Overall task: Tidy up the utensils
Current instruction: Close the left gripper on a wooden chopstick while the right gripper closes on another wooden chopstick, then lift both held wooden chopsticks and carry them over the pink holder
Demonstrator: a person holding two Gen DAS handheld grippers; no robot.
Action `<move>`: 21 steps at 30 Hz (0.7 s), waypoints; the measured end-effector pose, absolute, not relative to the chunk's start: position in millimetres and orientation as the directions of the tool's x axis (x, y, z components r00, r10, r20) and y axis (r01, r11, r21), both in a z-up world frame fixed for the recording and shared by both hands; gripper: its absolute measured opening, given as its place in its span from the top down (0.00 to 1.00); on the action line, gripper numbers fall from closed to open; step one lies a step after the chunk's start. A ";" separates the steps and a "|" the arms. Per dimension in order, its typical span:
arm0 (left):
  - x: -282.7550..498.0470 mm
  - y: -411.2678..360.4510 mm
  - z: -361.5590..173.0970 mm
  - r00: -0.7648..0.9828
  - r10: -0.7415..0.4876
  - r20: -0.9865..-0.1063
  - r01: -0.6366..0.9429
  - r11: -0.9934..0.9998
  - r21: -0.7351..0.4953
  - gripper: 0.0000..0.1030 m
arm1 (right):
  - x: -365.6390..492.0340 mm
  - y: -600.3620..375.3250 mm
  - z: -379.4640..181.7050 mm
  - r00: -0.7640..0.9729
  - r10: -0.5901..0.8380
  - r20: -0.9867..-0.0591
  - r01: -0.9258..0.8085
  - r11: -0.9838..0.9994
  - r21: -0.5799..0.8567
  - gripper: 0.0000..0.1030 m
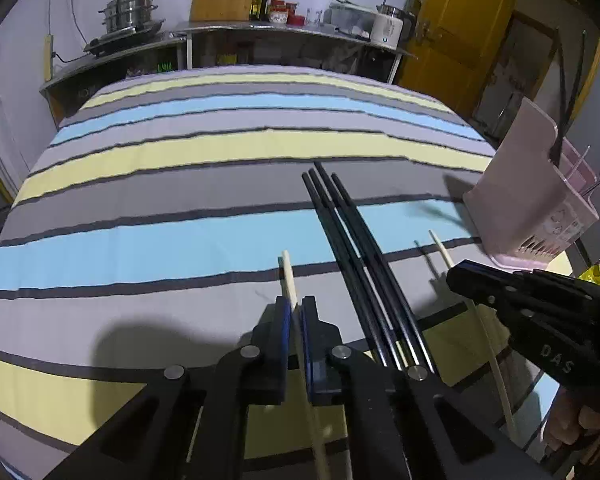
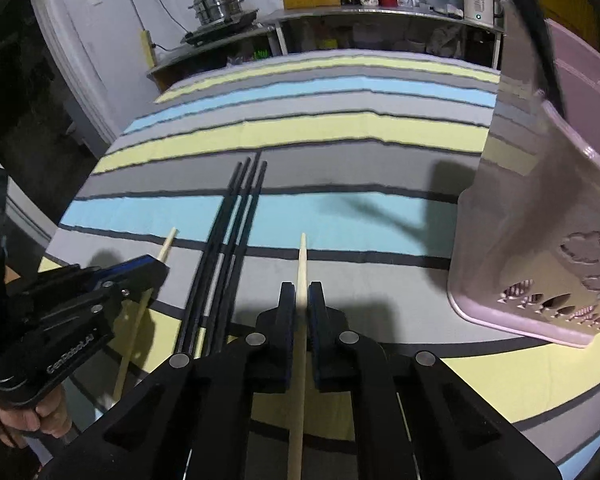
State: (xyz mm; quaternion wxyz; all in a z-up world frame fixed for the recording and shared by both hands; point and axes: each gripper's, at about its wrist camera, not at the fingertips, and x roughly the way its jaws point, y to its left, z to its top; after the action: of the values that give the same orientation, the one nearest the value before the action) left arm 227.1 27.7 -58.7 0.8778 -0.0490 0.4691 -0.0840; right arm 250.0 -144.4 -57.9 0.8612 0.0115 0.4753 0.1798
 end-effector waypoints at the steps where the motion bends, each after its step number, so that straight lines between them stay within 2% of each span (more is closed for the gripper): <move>1: 225.5 28.4 -54.9 0.552 -0.199 -0.810 0.103 0.980 -0.170 0.96 | 246.9 -145.9 -52.7 0.493 0.328 -0.806 -0.304 0.933 0.194 0.94; 21: 171.4 30.5 67.7 0.701 -0.286 -0.653 0.197 0.958 -0.208 0.96 | 196.8 -179.8 47.7 0.649 0.389 -0.654 -0.325 0.919 0.225 0.94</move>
State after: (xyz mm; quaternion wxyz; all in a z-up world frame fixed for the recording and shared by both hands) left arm 171.4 30.5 67.7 0.9202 -0.0614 0.3638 -0.1312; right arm 196.8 -179.8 47.7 0.9068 0.0436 0.3701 0.1969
